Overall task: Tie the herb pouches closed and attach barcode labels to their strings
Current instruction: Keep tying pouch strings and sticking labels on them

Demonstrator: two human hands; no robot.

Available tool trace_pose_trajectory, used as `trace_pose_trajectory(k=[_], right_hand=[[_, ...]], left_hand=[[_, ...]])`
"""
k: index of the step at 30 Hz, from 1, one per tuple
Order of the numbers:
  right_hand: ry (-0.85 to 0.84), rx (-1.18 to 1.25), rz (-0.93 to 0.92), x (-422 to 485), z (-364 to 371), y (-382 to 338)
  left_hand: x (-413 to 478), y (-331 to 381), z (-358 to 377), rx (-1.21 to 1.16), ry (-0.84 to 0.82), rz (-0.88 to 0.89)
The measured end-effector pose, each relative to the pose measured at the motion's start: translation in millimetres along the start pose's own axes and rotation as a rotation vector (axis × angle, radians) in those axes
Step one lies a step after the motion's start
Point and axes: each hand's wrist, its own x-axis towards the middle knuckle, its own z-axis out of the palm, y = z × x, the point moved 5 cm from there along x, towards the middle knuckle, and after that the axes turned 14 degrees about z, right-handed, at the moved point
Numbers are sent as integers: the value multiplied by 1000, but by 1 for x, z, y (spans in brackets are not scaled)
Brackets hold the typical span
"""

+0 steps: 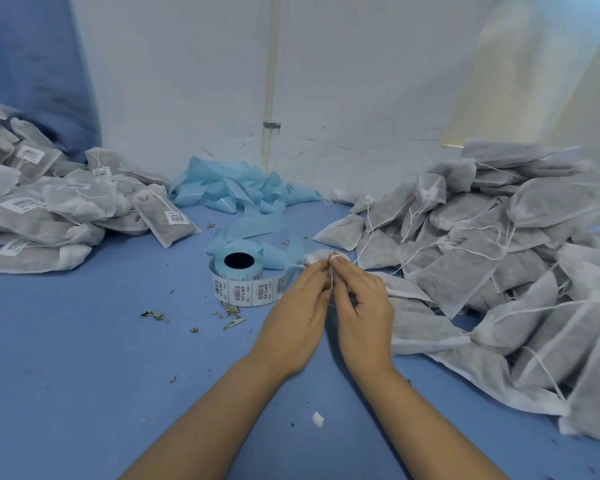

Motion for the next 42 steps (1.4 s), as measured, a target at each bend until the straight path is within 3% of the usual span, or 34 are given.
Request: trace_pose_trajectory(k=[4, 10, 15, 21, 28, 34, 42], right_hand=[[15, 103, 144, 4, -3, 10], [38, 153, 172, 4, -7, 8], [-14, 281, 293, 6, -4, 14], [-93, 221, 255, 6, 2, 12], [-99, 79, 137, 4, 3, 6], [-121, -35, 94, 2, 6, 5], [-104, 1, 146, 3, 6, 7]], left_hand=[[-5, -8, 2, 22, -32, -160], [-7, -10, 3, -6, -48, -206], [-8, -17, -2, -194, 97, -323], [-10, -23, -7, -283, 222, -369], [-8, -18, -11, -138, 247, -309], [-8, -12, -12, -212, 304, -302], [-9, -12, -12, -49, 211, -300]])
